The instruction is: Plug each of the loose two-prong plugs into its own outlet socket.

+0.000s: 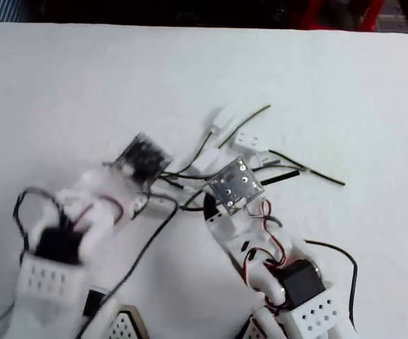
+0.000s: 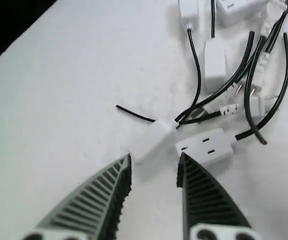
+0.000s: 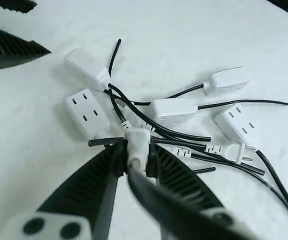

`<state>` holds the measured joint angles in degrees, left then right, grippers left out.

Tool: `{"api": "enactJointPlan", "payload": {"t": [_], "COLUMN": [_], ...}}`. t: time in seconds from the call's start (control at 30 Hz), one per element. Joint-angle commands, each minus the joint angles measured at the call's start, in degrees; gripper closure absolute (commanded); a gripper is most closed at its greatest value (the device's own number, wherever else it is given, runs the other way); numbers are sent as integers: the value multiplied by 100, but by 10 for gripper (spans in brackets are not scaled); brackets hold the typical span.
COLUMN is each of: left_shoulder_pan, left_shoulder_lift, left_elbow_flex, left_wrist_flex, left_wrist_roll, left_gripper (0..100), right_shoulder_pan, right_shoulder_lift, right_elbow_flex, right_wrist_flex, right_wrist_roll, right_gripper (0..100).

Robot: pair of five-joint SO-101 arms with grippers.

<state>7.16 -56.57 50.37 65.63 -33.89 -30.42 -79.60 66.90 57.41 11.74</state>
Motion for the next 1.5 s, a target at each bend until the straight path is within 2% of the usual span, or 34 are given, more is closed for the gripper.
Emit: {"api": "enactJointPlan", "payload": {"t": [0.0, 0.1, 0.23, 0.43, 0.63, 0.87, 1.07, 1.17, 1.4, 1.47], "left_shoulder_pan": [-321, -391, -189, 189, 277, 374, 382, 391, 409, 391], "left_shoulder_lift": [1464, 2378, 3248, 4277, 5376, 6369, 7169, 7266, 7266, 7266], "left_elbow_flex": [-949, -1415, -1837, -2171, -2549, -3059, -3420, -3560, -3569, -3569], "left_wrist_flex": [211, 475, 571, 527, -70, -114, -484, -281, 193, 308], "left_wrist_roll": [-782, -1442, -2312, -2971, -2989, -3130, -3112, -3103, -3103, -2884], "left_gripper": [779, 728, 731, 731, 731, 732, 732, 736, 922, 966], "right_shoulder_pan": [75, 75, 75, 92, 426, 541, 541, 541, 541, 541], "right_shoulder_lift": [-66, -66, -66, -75, -84, -84, -84, -84, -84, -84], "right_elbow_flex": [-35, -35, -26, -26, -35, -35, -35, -35, -35, -35], "right_wrist_flex": [-127, -127, -127, -127, -215, -286, -286, -286, -286, -286], "right_wrist_roll": [-53, -53, -53, -53, -53, -53, -53, -53, -53, -53], "right_gripper": [981, 981, 981, 981, 981, 981, 981, 981, 981, 981]}}
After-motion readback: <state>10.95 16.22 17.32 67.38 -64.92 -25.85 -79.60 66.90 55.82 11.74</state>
